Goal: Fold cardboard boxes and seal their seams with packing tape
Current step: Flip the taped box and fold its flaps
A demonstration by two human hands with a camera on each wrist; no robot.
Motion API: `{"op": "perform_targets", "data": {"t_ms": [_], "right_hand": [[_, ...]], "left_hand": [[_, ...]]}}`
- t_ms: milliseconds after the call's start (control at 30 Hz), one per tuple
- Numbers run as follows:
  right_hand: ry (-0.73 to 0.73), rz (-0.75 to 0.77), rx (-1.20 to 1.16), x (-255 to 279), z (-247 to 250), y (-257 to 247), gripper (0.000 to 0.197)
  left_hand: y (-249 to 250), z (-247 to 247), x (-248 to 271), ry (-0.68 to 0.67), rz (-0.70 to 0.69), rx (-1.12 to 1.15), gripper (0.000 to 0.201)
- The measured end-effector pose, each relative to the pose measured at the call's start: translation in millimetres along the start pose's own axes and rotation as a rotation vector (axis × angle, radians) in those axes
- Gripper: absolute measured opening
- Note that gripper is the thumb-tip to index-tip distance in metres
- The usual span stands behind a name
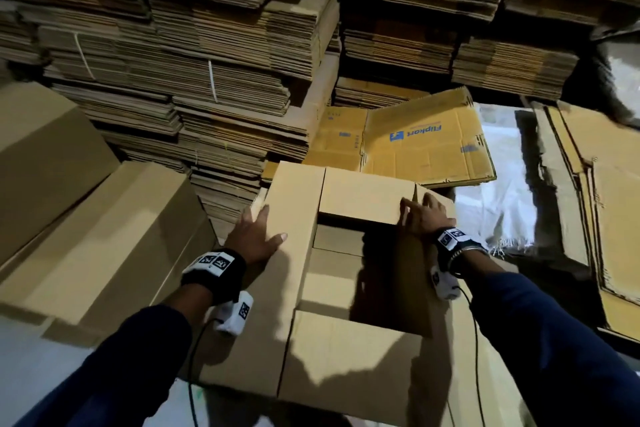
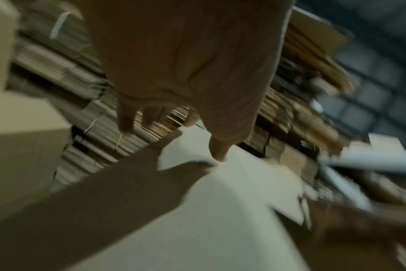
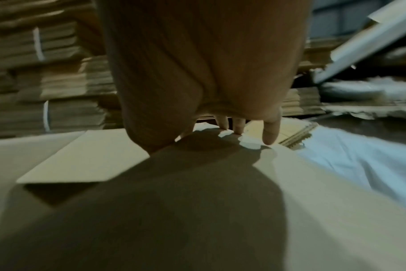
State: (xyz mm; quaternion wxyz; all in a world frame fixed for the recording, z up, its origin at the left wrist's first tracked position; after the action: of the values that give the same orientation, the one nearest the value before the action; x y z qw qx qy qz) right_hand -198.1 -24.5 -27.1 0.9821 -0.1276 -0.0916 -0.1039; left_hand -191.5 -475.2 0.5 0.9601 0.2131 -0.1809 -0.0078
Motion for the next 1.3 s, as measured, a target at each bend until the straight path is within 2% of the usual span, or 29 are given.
{"op": "perform_targets", "data": {"t_ms": [67, 100, 167, 233, 300, 367, 467, 567, 667, 733, 833, 1000, 1133, 1200, 1300], "right_hand": [[-0.067, -0.001, 0.032, 2, -5, -6, 0.081], [-0.055, -0.016, -0.014, 5, -2, -12, 0.084], [-0.032, -0.052, -0.095, 8, 1, -15, 0.070], [-0.060, -0.070, -0.133, 22, 8, -22, 0.052], [-0.058, -0.063, -0.178, 39, 7, -28, 0.051], [-0.025, -0.068, -0.222, 59, 4, -30, 0.060], [0.048, -0.110, -0.275, 93, -2, -29, 0.068], [0.089, -0.184, -0.317, 144, -4, -32, 0.062], [0.131, -0.295, -0.325, 193, -19, -19, 0.060], [0.151, -0.412, -0.329, 223, -32, -3, 0.075], [0.194, -0.571, -0.345, 266, -48, 9, 0.098], [0.319, -0.640, -0.400, 306, -27, 2, 0.073], [0.439, -0.569, -0.364, 316, 26, -18, 0.048], [0.418, -0.480, -0.394, 315, 51, -31, 0.040], [0.320, -0.361, -0.542, 310, 71, -62, 0.043]], "left_hand": [[-4, 17, 16, -0.109, 0.005, 0.155, 0.103], [-5, 25, 23, -0.137, -0.017, 0.202, 0.094], [-3, 40, 37, -0.155, -0.093, 0.304, 0.088], [6, 57, 53, -0.165, -0.207, 0.419, 0.071], [19, 74, 72, -0.230, -0.292, 0.499, 0.062], [35, 81, 86, -0.274, -0.351, 0.517, 0.075], [53, 64, 100, -0.349, -0.456, 0.447, 0.090], [68, 23, 112, -0.425, -0.552, 0.356, 0.092], [69, -18, 116, -0.375, -0.638, 0.041, 0.088], [64, -42, 117, -0.331, -0.642, -0.178, 0.086], [53, -69, 114, -0.276, -0.684, -0.283, 0.085], [41, -82, 108, -0.231, -0.724, -0.170, 0.085], [38, -85, 107, -0.231, -0.707, -0.148, 0.085], [41, -86, 110, -0.221, -0.697, -0.149, 0.085], [42, -87, 112, -0.211, -0.672, -0.127, 0.084]]}}
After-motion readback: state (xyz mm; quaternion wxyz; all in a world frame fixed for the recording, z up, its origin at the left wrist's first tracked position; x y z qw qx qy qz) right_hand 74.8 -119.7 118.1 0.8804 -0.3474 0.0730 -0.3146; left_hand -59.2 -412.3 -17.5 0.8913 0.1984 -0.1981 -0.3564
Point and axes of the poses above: each hand's wrist, its own x-axis away from the middle knuckle, its own z-axis out of the back of the hand, y = z × x, the point moved 1 cm from there along -x, towards the middle knuckle, and after that the axes turned 7 degrees about z, right-handed, at the moved point
